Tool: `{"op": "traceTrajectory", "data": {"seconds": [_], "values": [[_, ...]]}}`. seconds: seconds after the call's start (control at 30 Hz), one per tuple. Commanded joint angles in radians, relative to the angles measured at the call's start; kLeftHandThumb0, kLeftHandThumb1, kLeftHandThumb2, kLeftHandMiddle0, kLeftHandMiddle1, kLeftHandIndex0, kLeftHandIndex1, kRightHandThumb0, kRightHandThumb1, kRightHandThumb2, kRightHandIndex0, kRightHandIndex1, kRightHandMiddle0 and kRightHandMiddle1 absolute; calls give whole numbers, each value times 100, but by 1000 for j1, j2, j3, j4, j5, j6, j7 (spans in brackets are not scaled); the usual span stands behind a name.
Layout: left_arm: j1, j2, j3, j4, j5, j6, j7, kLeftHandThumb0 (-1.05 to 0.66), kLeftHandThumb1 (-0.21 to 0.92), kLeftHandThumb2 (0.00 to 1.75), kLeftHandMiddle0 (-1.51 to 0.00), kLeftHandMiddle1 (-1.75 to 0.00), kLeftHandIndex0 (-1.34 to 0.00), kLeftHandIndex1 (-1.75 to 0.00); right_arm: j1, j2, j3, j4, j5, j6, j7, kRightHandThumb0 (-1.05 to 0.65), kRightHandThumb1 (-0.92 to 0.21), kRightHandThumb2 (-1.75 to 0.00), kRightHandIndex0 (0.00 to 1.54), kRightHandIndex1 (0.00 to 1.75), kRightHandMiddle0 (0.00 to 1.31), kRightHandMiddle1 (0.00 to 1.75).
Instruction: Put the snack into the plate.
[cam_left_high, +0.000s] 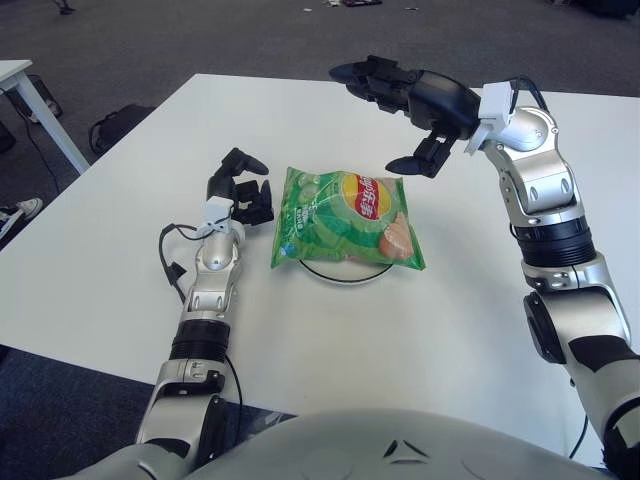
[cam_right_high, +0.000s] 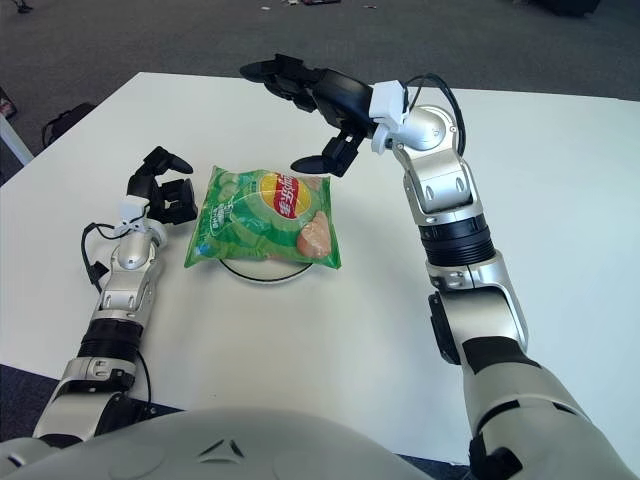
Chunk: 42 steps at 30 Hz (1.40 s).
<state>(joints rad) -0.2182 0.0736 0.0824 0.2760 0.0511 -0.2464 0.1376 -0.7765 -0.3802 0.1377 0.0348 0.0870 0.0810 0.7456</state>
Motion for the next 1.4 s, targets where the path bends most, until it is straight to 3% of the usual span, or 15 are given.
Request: {"op": "traceTrajectory", "data": {"seconds": [0.0,0.67,0.7,0.73,0.77,0.8,0.83,0.93,1.03,1.07,1.2,1.37], "values": [[95,-26,-1,47,-1,13,7,-47,34,129,-130,-175,-59,-175,-27,1,4,-12,-8,2,-7,-60,-20,-104,0,0,0,34],[98,-25,-2,29,6,27,14,-48,32,132,-131,-175,-61,-175,-33,3,8,-11,-8,5,-11,-60,-20,-104,0,0,0,34],[98,-25,-2,28,6,27,14,-48,32,132,-131,-175,-61,-175,118,-118,36,-35,-340,-79,-301,-60,-20,-104,0,0,0,34],[98,-25,-2,28,6,28,14,-48,32,131,-131,-175,-61,-175,231,-209,57,-53,-590,-142,-520,-71,-46,-105,5,3,0,41],[99,-25,-2,27,5,29,13,-48,32,131,-131,-175,-61,-175,303,-265,73,-62,-756,-182,-664,-75,-55,-105,7,5,0,44],[99,-25,-2,25,4,30,14,-48,32,131,-132,-175,-61,-175,321,-280,85,-54,-828,-201,-734,-80,-69,-106,10,7,0,47],[100,-25,-2,24,4,31,14,-48,33,131,-132,-175,-60,-175,308,-268,88,-43,-822,-200,-735,-84,-77,-107,11,8,0,48],[102,-23,-4,20,15,33,24,-47,33,129,-132,-175,-60,-175,302,-229,68,-18,-781,-223,-756,-89,-87,-107,13,11,0,48],[103,-21,-5,16,28,35,35,-47,34,129,-131,-175,-59,-175,311,-196,43,-8,-734,-240,-762,-91,-90,-107,13,15,0,45],[103,-21,-5,15,29,35,36,-47,34,129,-130,-175,-59,-175,313,-192,41,-6,-730,-242,-766,-91,-91,-106,9,24,0,43],[106,-19,-7,9,32,36,33,-47,34,128,-129,-175,-59,-175,322,-60,-39,-9,-502,-166,-675,-92,-92,-104,2,45,0,36],[109,-17,-9,8,25,37,25,-47,35,128,-130,-175,-59,-175,327,-7,-67,-21,-454,-119,-685,-93,-92,-103,0,62,0,30]]}}
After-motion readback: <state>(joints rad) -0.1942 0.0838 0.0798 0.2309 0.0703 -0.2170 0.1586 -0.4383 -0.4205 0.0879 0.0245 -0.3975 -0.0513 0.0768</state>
